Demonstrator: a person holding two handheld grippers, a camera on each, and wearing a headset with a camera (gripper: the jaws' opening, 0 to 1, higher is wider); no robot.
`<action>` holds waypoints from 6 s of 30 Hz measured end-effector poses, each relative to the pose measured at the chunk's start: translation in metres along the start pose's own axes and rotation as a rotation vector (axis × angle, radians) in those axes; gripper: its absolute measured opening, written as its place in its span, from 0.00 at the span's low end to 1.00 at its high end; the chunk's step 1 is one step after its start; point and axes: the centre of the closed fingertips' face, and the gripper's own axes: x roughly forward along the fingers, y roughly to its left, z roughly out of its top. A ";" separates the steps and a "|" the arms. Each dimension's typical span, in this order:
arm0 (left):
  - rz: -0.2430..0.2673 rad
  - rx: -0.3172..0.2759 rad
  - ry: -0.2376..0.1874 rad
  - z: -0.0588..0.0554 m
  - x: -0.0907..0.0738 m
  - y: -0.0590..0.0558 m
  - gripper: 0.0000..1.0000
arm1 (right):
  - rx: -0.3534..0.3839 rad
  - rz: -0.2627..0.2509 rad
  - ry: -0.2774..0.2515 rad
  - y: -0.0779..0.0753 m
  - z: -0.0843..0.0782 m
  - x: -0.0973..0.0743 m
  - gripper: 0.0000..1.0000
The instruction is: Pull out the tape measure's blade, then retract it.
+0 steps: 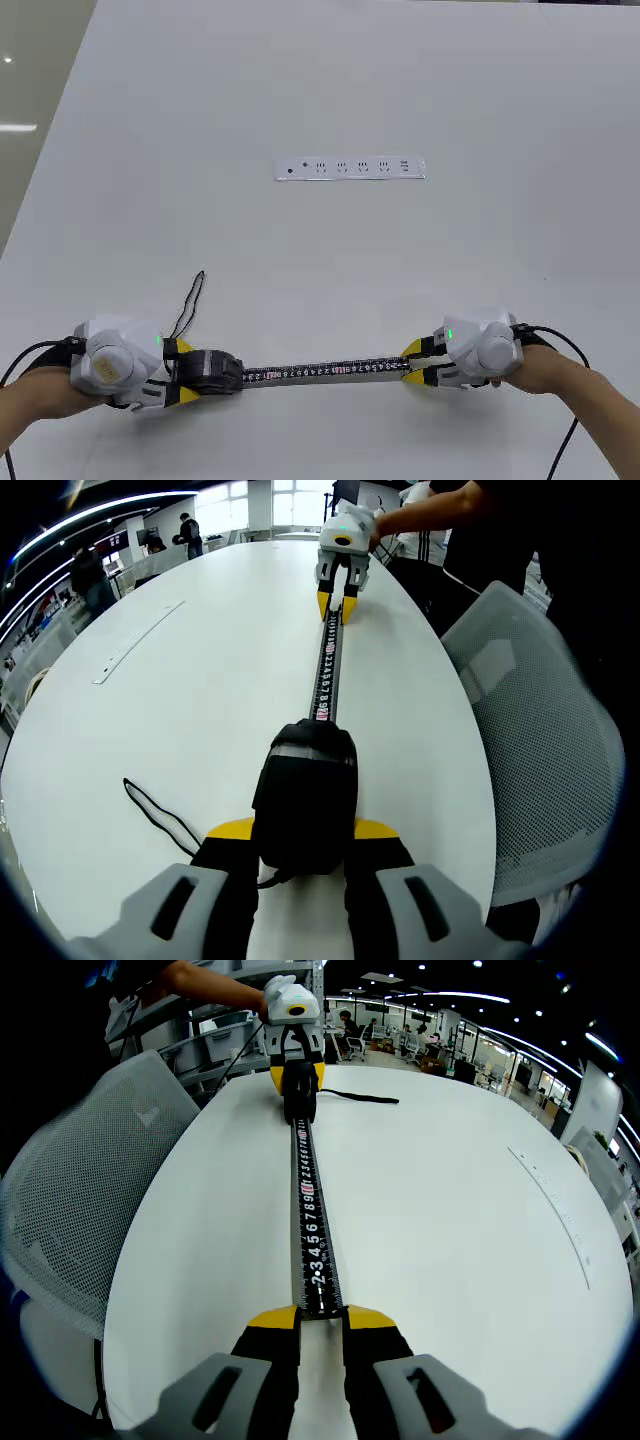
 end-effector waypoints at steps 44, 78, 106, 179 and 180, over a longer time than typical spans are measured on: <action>0.124 -0.116 -0.068 0.000 -0.017 0.007 0.45 | 0.108 -0.151 -0.006 0.003 -0.005 -0.017 0.44; 0.371 -0.456 -0.178 -0.008 -0.047 -0.035 0.81 | 0.430 -0.425 -0.131 0.028 0.014 -0.047 0.81; 0.453 -0.534 -0.262 0.015 -0.071 -0.067 0.91 | 0.493 -0.509 -0.211 0.072 0.052 -0.064 0.87; 0.748 -0.802 -0.349 0.025 -0.074 -0.055 0.92 | 0.470 -0.520 -0.262 0.077 0.050 -0.068 0.80; 0.751 -0.812 -0.357 0.026 -0.072 -0.054 0.92 | 0.467 -0.515 -0.262 0.076 0.049 -0.068 0.79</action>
